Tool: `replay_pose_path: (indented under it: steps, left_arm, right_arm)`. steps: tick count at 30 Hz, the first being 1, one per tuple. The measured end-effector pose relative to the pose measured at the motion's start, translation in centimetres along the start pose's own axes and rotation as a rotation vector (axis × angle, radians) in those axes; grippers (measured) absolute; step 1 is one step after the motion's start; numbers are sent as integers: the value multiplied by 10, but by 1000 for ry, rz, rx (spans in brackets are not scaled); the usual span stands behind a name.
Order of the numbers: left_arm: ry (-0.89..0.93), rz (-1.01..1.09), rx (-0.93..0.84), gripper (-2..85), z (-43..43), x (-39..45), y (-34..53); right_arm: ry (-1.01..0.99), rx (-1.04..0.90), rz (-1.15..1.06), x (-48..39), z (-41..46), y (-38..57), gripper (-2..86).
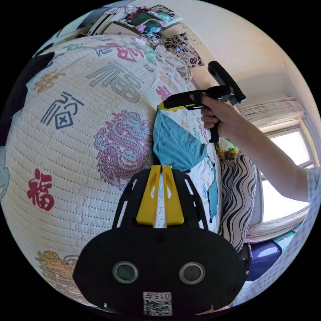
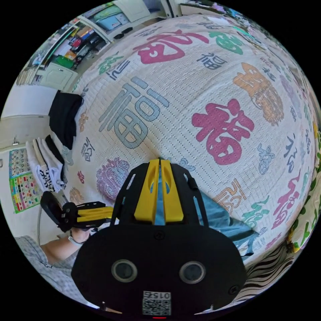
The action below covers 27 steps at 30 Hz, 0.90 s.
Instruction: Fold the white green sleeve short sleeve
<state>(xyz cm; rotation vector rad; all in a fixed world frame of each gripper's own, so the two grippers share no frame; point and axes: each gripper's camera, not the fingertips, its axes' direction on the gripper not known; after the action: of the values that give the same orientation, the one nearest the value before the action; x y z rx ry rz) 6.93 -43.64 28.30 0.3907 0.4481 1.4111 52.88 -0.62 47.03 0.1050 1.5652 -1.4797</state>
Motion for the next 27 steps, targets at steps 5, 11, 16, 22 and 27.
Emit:
replay_pose_path:
  steps: [5,11,16,22,27]
  left_arm:
    - [-34,134,28,-8,-20,45,-2]
    - [-16,340,16,-7,-21,131,9]
    - [-7,456,-66,-7,18,196,36]
    - [-25,501,-220,-7,92,233,78]
    - [-74,532,-346,-6,143,246,104]
  right_arm:
    - [-75,183,47,39,-52,50,-10]
    - [-172,360,192,110,-105,164,-9]
    - [-142,390,323,155,-109,264,-9]
    - [-151,305,456,204,-69,348,-9]
    - [-180,232,467,232,-28,383,-4]
